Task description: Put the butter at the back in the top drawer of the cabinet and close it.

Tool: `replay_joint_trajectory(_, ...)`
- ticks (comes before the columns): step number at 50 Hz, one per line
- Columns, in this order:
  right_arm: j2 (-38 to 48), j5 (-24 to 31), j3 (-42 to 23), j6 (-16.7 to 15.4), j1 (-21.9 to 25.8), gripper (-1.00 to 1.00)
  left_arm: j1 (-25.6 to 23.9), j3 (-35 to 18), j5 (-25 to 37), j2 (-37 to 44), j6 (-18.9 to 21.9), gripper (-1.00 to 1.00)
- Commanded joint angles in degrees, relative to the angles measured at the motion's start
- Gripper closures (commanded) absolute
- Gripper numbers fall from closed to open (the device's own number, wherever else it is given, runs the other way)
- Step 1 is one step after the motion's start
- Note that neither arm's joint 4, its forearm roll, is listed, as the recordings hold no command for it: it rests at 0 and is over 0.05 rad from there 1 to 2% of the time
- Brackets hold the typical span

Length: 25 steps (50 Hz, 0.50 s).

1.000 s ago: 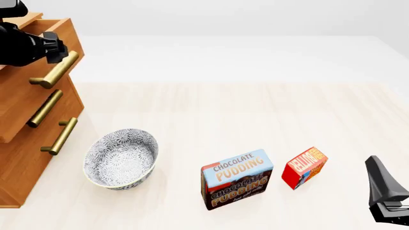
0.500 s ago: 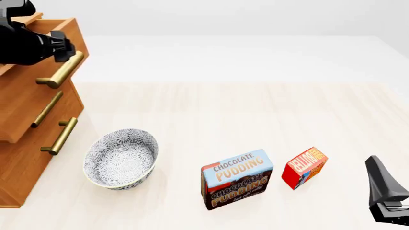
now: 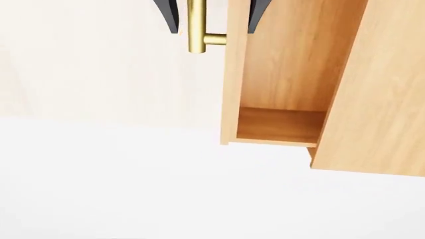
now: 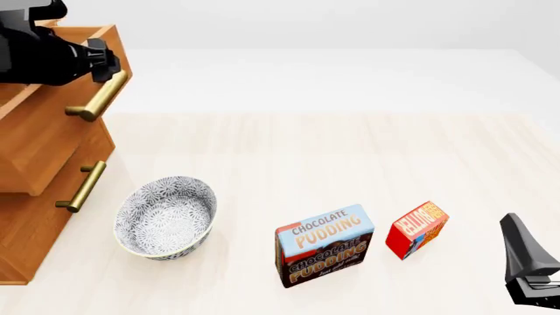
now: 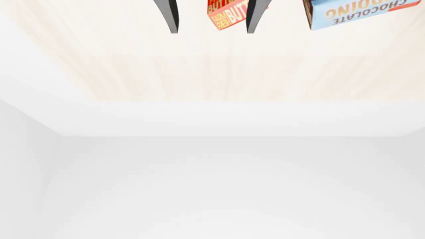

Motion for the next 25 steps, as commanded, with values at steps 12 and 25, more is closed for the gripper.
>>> replay_joint_trajectory(12,0.00,0.00,0.00,0.00,0.00,-1.00,-5.22,1.18,-0.87,8.16,1.51,-1.00)
replay_joint_trajectory(25,0.00,0.00,0.00,0.00,0.00,-1.00,-6.50,1.03,-1.22,9.02,1.38,-1.00)
